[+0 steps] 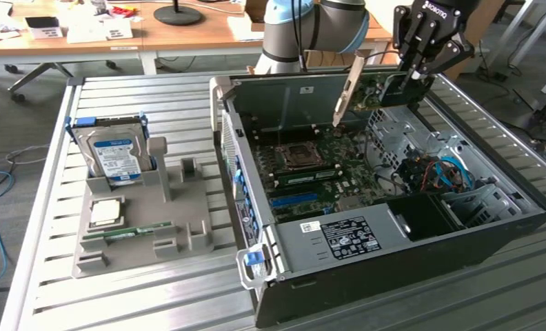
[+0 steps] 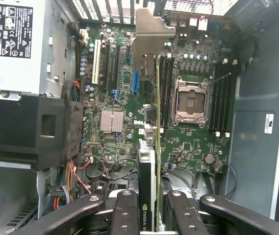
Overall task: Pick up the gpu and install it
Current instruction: 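Insert the gpu into the slot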
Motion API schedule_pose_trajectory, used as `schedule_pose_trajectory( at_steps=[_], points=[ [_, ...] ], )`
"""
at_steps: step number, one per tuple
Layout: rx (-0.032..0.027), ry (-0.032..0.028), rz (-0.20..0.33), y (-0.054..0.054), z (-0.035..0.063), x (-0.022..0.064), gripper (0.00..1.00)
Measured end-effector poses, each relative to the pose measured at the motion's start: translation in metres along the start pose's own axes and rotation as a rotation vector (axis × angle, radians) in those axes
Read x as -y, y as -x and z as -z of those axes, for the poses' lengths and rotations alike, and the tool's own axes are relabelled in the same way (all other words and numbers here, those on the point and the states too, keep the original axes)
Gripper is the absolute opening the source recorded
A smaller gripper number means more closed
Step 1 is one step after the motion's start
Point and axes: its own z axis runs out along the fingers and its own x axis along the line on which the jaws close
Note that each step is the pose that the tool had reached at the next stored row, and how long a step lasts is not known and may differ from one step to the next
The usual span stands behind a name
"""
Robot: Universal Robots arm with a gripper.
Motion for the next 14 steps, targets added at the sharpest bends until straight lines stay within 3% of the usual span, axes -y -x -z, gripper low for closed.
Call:
schedule_pose_trajectory(
  at_steps=[9, 14],
  points=[
    [0.0000, -0.0003, 0.002, 0.0000, -0.0002, -0.0001, 0.27],
    [-0.0008, -0.0111, 0.001, 0.0002, -0.0038, -0.0032, 0.27]
  ],
)
